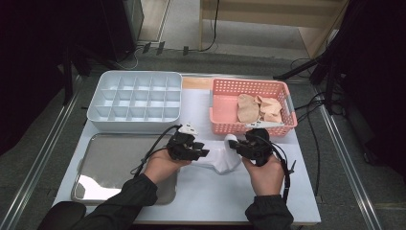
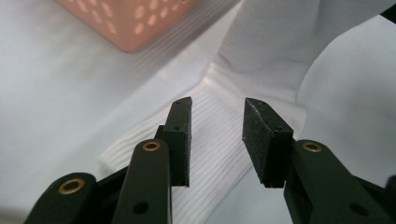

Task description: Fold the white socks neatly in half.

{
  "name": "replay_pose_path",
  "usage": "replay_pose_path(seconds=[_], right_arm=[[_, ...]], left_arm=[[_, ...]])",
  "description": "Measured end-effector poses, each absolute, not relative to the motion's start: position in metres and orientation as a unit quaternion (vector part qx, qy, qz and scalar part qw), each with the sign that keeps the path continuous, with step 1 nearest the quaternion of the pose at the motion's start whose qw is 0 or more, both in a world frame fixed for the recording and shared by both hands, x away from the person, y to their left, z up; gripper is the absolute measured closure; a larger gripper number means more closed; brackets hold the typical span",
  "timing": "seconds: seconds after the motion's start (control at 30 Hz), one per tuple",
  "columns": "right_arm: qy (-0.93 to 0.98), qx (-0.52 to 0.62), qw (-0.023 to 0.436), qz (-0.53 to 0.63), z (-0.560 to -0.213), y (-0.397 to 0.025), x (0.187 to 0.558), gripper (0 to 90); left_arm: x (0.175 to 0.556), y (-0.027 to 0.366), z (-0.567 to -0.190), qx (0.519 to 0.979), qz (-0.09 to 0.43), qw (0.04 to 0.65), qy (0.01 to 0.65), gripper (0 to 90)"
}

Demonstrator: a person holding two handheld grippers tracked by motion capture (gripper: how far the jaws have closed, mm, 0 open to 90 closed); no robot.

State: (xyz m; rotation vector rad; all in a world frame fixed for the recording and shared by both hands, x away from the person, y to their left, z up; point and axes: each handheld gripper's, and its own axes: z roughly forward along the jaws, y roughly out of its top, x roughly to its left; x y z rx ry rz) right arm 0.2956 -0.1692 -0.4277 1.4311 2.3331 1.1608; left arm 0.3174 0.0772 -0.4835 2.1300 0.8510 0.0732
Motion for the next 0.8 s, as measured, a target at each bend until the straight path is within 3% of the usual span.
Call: replay_pose_path(seconds=[0.8], right_arm=[[0.803,0.458,0.056,0.378,-0.458,-0.133,0.310,85.3]], left_arm=[[0.309,0.131,-0.478,0.838,0.040,0.408,0.360,60.9]])
